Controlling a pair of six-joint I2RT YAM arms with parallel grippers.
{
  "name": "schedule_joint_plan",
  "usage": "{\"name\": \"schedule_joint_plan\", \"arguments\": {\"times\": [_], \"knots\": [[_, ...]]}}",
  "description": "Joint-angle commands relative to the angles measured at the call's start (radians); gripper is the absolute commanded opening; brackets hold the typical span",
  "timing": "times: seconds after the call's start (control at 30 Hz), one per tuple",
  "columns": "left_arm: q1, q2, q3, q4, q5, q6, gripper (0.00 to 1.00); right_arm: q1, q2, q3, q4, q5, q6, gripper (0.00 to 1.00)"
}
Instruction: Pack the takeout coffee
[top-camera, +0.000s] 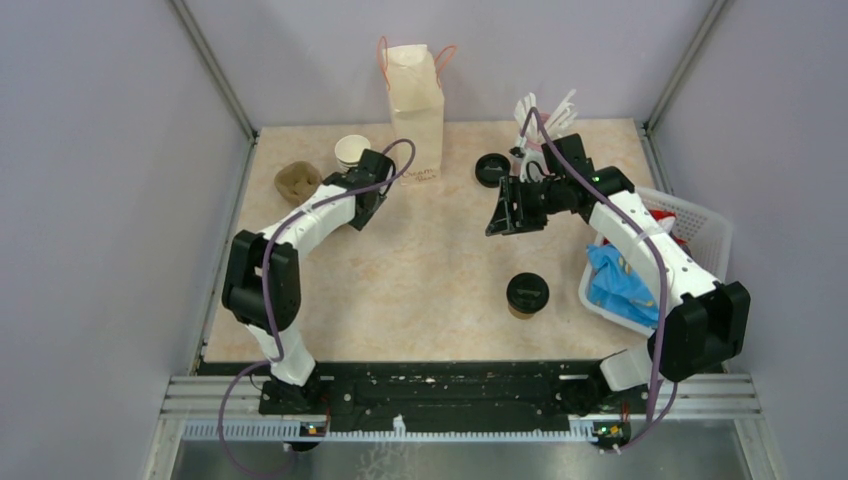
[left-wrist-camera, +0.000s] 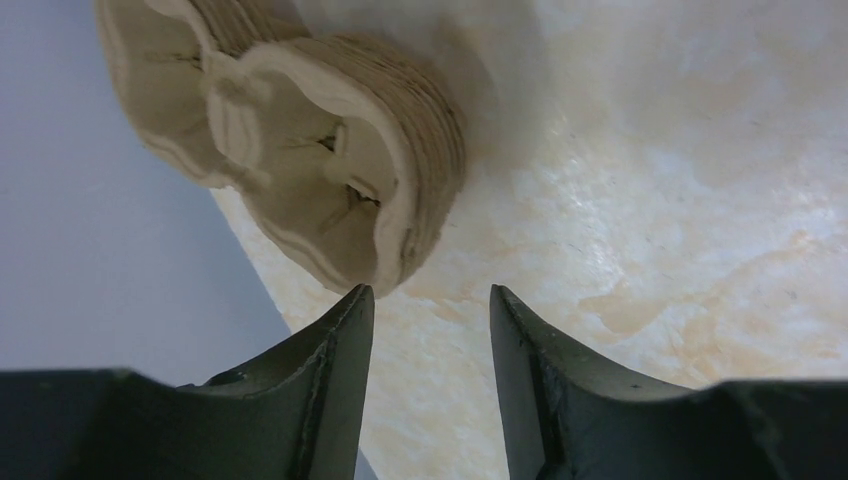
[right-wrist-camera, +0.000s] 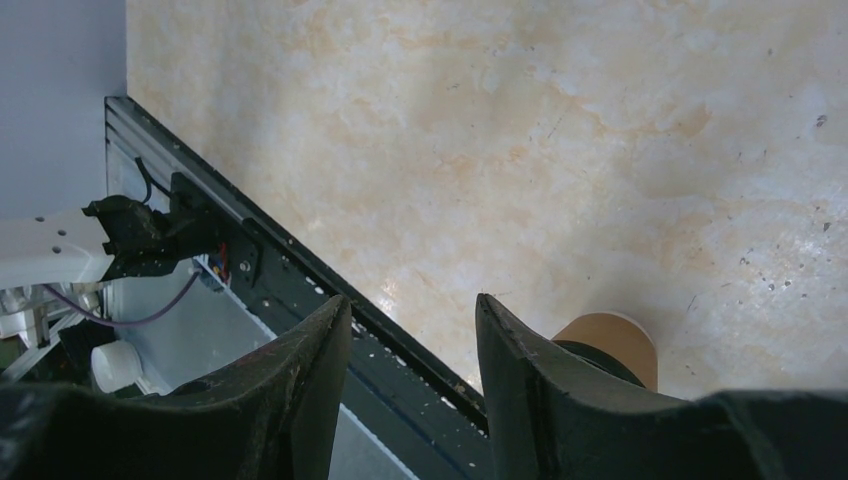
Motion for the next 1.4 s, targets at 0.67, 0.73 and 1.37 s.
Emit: {"name": "schedule_joint_plan", "arguments": {"times": [0.67, 0.73, 1.37], "knots": [[0.006, 0.116, 0.084, 0.148, -0.149, 0.120, 0.36, -0.003, -0.043, 0.040, 0.005, 0.009, -0.026, 0.49], [0.006, 0.118, 0.084, 0.150, -0.145, 0.121, 0.36, -0.003, -0.043, 0.038, 0.005, 0.007, -0.026, 0.49], [0.006, 0.151, 0.086, 0.156, -0.175, 0.120, 0.37, -0.003, -0.042, 0.036, 0.007, 0.002, -0.028, 0.49]]}}
